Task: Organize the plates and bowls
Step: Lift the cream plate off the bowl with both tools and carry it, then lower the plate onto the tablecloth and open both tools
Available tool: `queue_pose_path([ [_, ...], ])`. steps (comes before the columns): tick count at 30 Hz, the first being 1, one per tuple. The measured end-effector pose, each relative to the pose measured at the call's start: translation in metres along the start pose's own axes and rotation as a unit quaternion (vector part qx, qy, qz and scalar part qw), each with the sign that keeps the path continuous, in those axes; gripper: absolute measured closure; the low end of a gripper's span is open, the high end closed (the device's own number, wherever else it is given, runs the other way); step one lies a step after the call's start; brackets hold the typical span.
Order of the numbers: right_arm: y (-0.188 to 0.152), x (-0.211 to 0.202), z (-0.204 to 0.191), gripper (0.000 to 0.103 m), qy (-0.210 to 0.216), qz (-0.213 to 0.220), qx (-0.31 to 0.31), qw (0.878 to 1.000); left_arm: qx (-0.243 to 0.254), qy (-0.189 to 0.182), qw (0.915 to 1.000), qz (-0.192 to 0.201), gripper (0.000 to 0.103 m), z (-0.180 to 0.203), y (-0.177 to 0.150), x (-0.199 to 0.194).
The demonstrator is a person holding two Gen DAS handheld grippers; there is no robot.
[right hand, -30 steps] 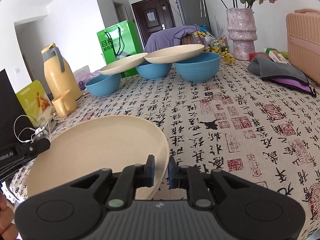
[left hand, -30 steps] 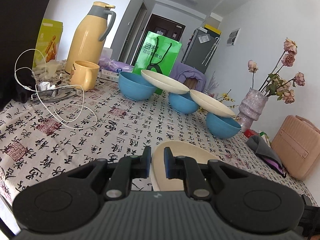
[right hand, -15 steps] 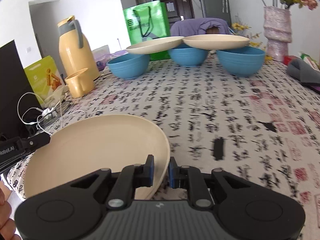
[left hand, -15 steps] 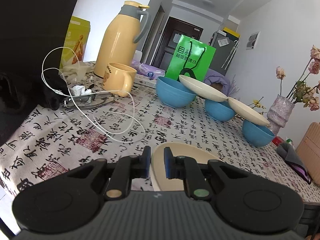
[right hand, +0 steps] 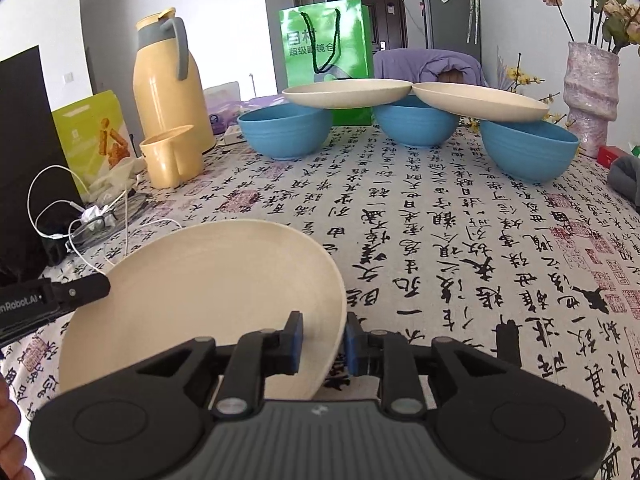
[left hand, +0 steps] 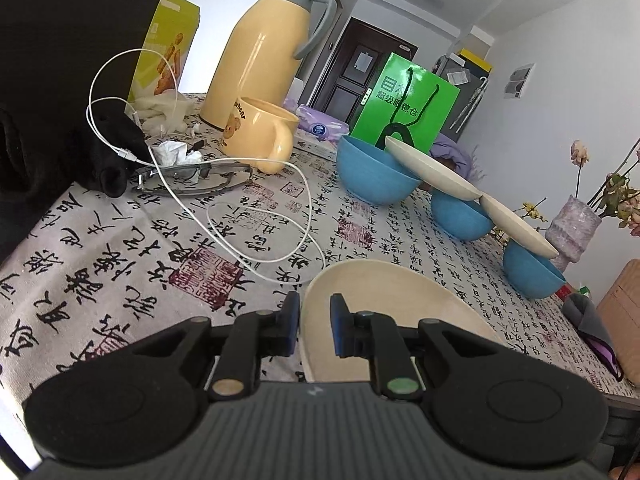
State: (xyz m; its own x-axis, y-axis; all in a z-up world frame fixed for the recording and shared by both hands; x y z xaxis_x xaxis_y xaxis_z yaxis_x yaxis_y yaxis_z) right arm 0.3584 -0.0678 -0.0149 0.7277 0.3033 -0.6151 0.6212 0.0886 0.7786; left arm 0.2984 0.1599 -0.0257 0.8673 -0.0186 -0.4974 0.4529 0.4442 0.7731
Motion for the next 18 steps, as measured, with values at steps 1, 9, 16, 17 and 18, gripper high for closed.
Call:
queue_pose_path([
  [1, 0.0, 0.0, 0.0, 0.075, 0.005, -0.001, 0.003, 1.0, 0.002, -0.002, 1.0, -0.002, 0.085, 0.0, -0.001, 0.0],
  [9, -0.003, -0.02, 0.004, 0.032, 0.009, 0.029, 0.007, 1.0, 0.093, 0.004, 0.9947, 0.045, 0.031, 0.024, -0.007, -0.034],
  [16, -0.019, -0.072, 0.008, 0.017, -0.016, 0.1, -0.03, 0.994, 0.176, -0.007, 0.9795, 0.096, 0.001, 0.06, -0.03, -0.081],
  [17, -0.024, -0.082, 0.01, 0.016, -0.024, 0.116, -0.039, 0.992, 0.188, -0.01, 0.977, 0.1, 0.0, 0.066, -0.037, -0.088],
  [18, -0.029, -0.091, 0.012, 0.01, -0.03, 0.128, -0.047, 0.99, 0.198, -0.012, 0.9747, 0.103, 0.0, 0.072, -0.043, -0.095],
])
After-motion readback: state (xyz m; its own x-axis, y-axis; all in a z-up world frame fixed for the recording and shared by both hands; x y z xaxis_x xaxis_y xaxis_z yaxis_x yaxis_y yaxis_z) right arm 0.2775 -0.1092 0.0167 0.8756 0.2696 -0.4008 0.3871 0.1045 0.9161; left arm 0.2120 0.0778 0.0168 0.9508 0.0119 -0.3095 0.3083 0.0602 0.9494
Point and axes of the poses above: each gripper's, at about its wrist camera, not at the fingertips, and x roughly the way its jaws point, z to its right, y to its top, the point moved 3 cm from there along x, roughly the way its jaws point, and after that the axes turned 3 degrees about -z, right-handed, at the moved point
